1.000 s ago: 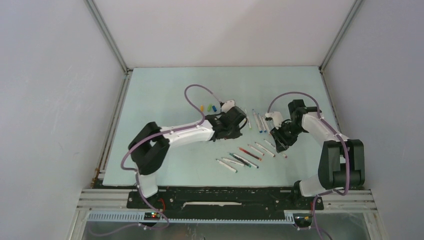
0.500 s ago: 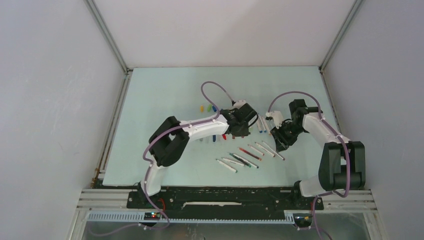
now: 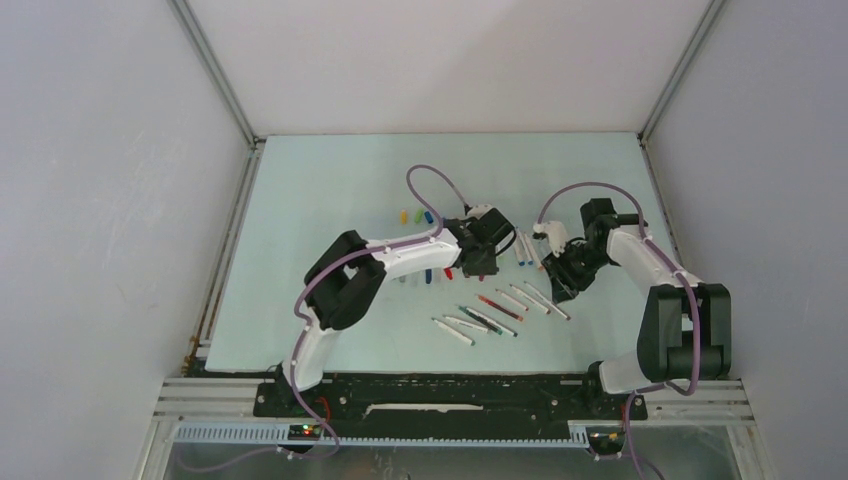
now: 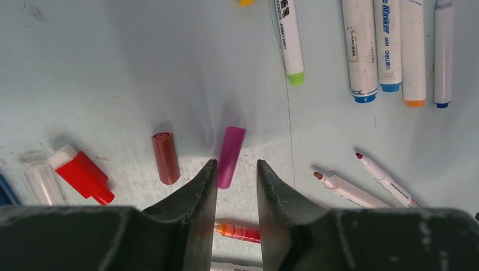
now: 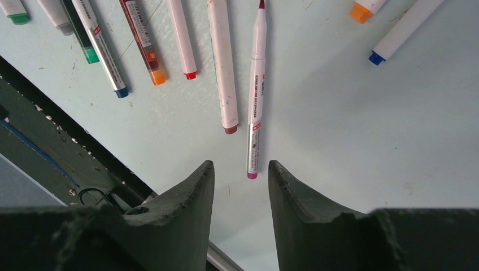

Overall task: Open the pen caps
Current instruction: Place the pen cap at the center of the board, then reset both arms

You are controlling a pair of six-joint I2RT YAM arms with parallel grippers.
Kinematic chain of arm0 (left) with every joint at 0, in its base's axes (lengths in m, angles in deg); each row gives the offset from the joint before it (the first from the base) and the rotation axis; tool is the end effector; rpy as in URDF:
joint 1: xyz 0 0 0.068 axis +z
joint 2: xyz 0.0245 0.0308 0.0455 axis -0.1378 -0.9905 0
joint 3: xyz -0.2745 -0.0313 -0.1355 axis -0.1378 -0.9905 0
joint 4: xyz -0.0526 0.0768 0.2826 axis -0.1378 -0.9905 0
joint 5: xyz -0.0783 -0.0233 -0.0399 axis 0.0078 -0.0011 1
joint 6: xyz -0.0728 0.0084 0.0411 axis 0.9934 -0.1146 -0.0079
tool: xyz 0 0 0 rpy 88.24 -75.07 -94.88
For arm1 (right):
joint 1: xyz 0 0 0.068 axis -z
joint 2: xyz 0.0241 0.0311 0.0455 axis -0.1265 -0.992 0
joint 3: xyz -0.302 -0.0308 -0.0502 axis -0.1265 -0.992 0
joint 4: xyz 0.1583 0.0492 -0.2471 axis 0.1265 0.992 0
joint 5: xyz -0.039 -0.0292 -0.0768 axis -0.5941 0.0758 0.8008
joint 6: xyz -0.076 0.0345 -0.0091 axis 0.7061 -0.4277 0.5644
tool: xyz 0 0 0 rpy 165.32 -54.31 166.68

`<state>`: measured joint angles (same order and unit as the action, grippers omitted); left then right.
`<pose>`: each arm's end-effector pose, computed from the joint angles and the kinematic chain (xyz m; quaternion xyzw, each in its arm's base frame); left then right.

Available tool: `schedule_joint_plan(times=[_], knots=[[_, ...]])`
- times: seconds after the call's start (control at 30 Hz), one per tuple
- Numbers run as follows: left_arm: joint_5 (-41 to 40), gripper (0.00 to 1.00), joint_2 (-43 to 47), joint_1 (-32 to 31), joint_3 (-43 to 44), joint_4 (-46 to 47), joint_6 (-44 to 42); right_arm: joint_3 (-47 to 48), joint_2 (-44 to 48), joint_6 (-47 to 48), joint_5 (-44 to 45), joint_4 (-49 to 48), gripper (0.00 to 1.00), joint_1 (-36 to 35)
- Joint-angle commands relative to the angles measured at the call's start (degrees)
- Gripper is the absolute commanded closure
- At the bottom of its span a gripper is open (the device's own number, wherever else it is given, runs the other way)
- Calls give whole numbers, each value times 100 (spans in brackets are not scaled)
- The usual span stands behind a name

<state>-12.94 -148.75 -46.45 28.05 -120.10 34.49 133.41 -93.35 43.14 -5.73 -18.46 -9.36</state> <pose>0.3171 -0.4170 0.1496 0.0167 0.9639 -0.1339 0.2295 0.2733 0.0415 0.1796 -0.3547 0.9079 0.1927 0.1128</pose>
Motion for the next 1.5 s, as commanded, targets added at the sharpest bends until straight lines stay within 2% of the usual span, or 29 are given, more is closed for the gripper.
schedule_joint_plan(times=[0.0,0.1,0.2,0.3,0.4,0.5,0.53,0.57,0.6,0.7,0.77,0.87,1.03,1.47], knots=[[49,66,155,64,278,-31,-137,147,206,86,-152,49,57,57],[-47,66,543,83,163,-72,-231,148,294,104,-234,50,57,124],[-217,63,1442,92,-206,66,-617,156,499,129,-398,33,57,299],[-406,51,2631,93,-968,519,-1182,182,1035,85,-680,-37,57,606],[-466,32,4198,152,-2024,1197,-1952,277,1833,-115,-1032,-244,56,1024],[-97,11,5777,578,-2898,1473,-2402,478,2735,-321,-1019,-379,40,1406],[303,7,6274,868,-3107,1509,-2462,590,3034,-390,-1050,-396,28,1561],[739,4,6691,1286,-3259,1491,-2473,731,3322,-593,-1096,-466,12,1751],[1164,1,7095,1739,-3344,1408,-2457,796,3633,-1000,-1099,-664,2,1944],[1915,0,7866,3142,-3163,790,-2578,993,4432,-2204,-970,-1231,0,2379],[2012,0,8029,3759,-2707,102,-2764,1464,4589,-2833,-904,-964,0,2414],[2179,0,8031,4517,-1964,-927,-2977,2563,4311,-3561,-713,-278,0,2415],[2137,0,8105,4734,-1095,-1663,-2952,4027,3994,-3888,-469,446,0,2427],[1846,0,8184,4734,-668,-1868,-2704,4045,4274,-3846,-198,530,1,2459]])
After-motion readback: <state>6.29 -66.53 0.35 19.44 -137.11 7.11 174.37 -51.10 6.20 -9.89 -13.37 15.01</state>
